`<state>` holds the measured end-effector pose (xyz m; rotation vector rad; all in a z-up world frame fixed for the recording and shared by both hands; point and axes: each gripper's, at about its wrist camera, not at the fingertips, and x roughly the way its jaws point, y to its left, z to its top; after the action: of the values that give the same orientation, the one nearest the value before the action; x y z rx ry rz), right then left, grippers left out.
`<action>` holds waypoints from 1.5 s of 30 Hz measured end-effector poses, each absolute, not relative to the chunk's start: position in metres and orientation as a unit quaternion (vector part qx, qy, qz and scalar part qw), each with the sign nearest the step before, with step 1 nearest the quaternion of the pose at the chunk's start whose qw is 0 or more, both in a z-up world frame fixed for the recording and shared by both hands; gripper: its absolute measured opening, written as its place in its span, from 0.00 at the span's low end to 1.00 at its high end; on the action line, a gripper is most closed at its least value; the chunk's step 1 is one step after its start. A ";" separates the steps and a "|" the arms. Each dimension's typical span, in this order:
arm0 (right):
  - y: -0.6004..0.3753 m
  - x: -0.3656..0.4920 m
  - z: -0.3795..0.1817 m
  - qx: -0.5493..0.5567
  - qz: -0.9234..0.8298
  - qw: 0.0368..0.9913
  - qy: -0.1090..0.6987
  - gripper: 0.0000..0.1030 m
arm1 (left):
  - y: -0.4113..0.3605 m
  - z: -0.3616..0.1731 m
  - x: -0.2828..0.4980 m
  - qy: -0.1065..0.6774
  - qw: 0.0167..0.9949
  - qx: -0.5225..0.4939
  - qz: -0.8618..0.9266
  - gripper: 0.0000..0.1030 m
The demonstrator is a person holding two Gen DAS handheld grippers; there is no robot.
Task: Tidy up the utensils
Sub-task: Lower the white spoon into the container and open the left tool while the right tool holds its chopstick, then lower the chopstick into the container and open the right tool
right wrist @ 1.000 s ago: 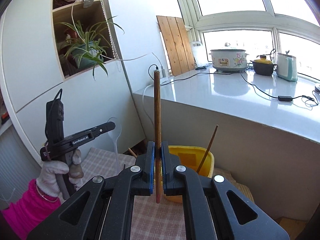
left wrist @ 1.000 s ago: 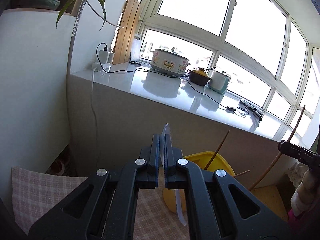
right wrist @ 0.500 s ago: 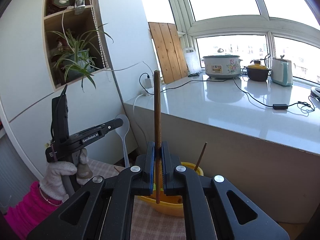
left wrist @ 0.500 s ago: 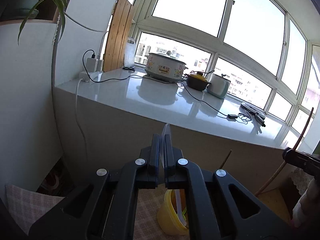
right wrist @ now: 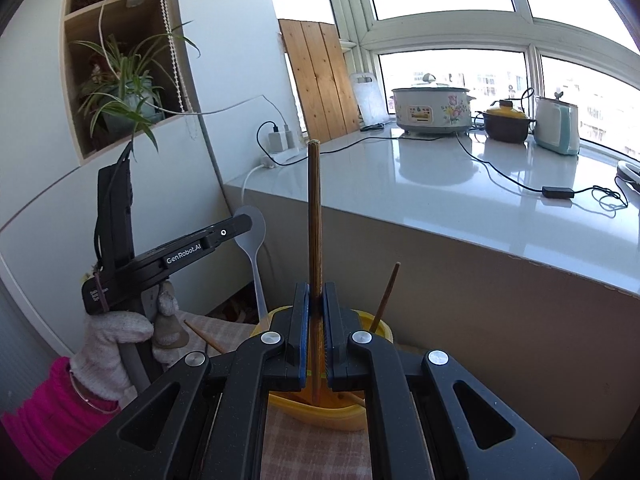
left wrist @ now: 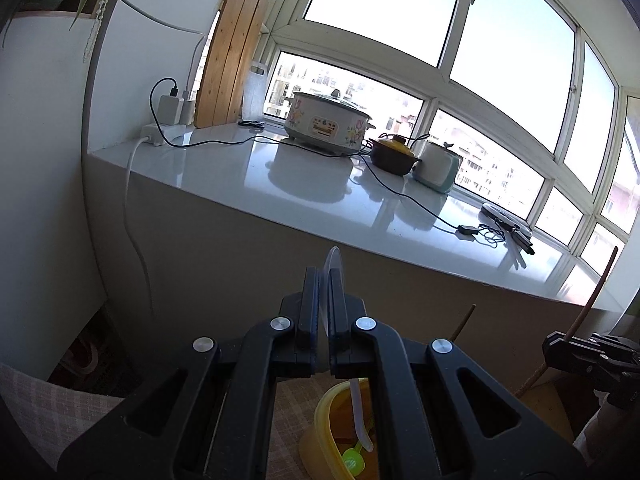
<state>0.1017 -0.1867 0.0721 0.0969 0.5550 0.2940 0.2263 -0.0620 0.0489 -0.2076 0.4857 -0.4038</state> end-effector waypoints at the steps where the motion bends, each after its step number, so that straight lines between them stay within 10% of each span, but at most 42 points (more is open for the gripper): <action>1: -0.186 0.103 0.070 0.047 0.144 0.949 0.276 0.05 | -0.062 0.047 0.226 0.240 0.944 -0.102 -0.201 0.01; 19: -0.181 0.104 0.037 0.053 0.142 0.932 0.329 0.06 | -0.061 0.041 0.204 0.258 0.931 -0.105 -0.236 0.14; 24: -0.185 0.096 0.038 0.059 0.128 0.937 0.321 0.34 | -0.052 0.045 0.194 0.254 0.934 -0.104 -0.229 0.14; 45: -0.140 0.047 0.036 0.010 0.190 0.931 0.310 0.34 | 0.045 -0.019 0.123 0.377 0.908 -0.108 -0.145 0.33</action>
<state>0.0475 -0.1401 0.0357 0.0211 0.6355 0.3884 0.1225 0.0453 -0.0187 -0.2236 0.7786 -0.2996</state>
